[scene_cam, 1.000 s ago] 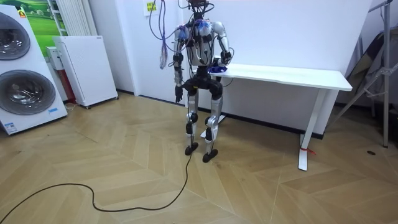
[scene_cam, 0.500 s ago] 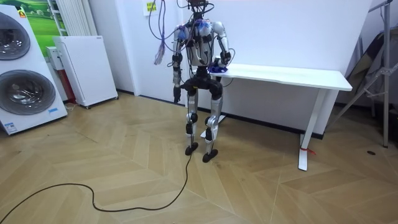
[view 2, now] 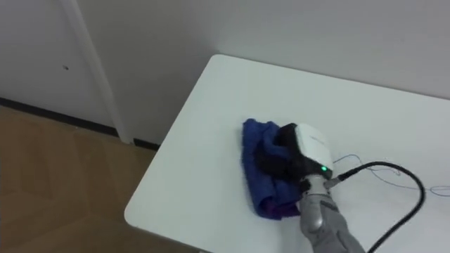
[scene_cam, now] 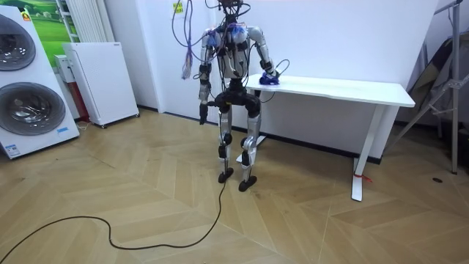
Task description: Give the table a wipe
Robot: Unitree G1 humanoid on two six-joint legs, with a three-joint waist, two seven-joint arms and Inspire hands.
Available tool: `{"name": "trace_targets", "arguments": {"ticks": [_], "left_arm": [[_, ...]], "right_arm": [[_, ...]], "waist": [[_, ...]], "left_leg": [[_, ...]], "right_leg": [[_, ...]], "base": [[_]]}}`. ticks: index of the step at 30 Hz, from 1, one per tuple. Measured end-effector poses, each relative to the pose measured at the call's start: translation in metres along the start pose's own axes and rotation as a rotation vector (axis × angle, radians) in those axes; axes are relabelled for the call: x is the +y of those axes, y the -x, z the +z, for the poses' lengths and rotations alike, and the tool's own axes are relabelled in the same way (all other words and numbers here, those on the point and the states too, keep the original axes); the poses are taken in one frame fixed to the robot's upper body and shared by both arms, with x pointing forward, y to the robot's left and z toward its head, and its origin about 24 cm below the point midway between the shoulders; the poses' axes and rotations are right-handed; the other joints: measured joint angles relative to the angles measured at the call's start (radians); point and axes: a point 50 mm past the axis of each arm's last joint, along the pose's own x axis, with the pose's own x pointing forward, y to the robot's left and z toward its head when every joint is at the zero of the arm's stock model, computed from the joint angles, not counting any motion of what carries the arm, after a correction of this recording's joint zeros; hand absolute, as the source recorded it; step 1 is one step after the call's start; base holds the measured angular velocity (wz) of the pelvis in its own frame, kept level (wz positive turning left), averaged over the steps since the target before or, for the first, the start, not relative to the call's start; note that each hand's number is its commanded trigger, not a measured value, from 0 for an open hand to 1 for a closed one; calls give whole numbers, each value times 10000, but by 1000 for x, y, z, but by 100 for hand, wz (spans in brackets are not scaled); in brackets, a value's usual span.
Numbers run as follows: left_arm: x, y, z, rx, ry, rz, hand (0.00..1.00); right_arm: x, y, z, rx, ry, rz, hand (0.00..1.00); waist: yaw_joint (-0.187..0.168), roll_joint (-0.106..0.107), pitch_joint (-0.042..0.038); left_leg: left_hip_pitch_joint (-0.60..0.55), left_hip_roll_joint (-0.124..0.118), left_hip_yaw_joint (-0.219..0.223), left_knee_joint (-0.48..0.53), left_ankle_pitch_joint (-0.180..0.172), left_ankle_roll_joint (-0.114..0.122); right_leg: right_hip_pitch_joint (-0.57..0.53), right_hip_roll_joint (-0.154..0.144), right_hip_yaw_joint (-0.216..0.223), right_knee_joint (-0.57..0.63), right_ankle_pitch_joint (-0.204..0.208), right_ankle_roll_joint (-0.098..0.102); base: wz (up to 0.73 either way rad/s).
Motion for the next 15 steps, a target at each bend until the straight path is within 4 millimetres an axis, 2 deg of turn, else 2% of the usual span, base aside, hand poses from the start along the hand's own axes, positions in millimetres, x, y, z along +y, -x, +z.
{"name": "trace_targets", "arguments": {"ticks": [4, 5, 7, 9, 11, 13, 15], "left_arm": [[9, 4, -18, 451, 91, 278, 0], [11, 4, -19, 479, 103, 331, 0], [18, 5, -23, 582, 340, 561, 0], [23, 5, -23, 582, 425, 744, 0], [28, 5, -21, 433, 527, 910, 0], [36, 6, -16, 212, 541, 1231, 0], [39, 6, -14, 161, 516, 1379, 0]], "right_arm": [[-21, 8, -49, 1830, 43, -1050, 100], [-24, 10, -55, 2103, 39, -1202, 100], [-29, 23, -77, 3047, -59, -1741, 100], [-32, 32, -89, 3530, -16, -2022, 100], [-35, 40, -99, 3976, -107, -2249, 100], [-37, 53, -113, 4624, -159, -2417, 100], [-39, 61, -122, 4986, -122, -2539, 100]], "waist": [[-279, -117, -10], [-316, -118, -12], [-450, -141, -25], [-592, -158, -56], [-601, -207, -84], [-609, -301, -158], [-674, -340, -178]], "left_leg": [[32, -94, -102, 99, 31, 55], [51, -102, -93, 72, 44, 75], [198, -116, -84, -23, 64, 110], [256, -112, -43, -47, 63, 111], [333, -89, 154, -77, 63, 111], [383, -53, 397, -73, 63, 111], [446, -52, 458, -74, 63, 111]], "right_leg": [[127, -82, -192, -9, 4, 7], [147, -97, -193, -10, 14, 24], [299, -133, -205, -17, 27, 48], [363, -132, -179, 3, 45, 77], [369, -131, -39, 0, 49, 84], [390, -130, 140, -2, 50, 86], [431, -133, 220, -7, 50, 86]], "base": [[25], [29], [22], [15], [-4], [-7], [-5]]}}
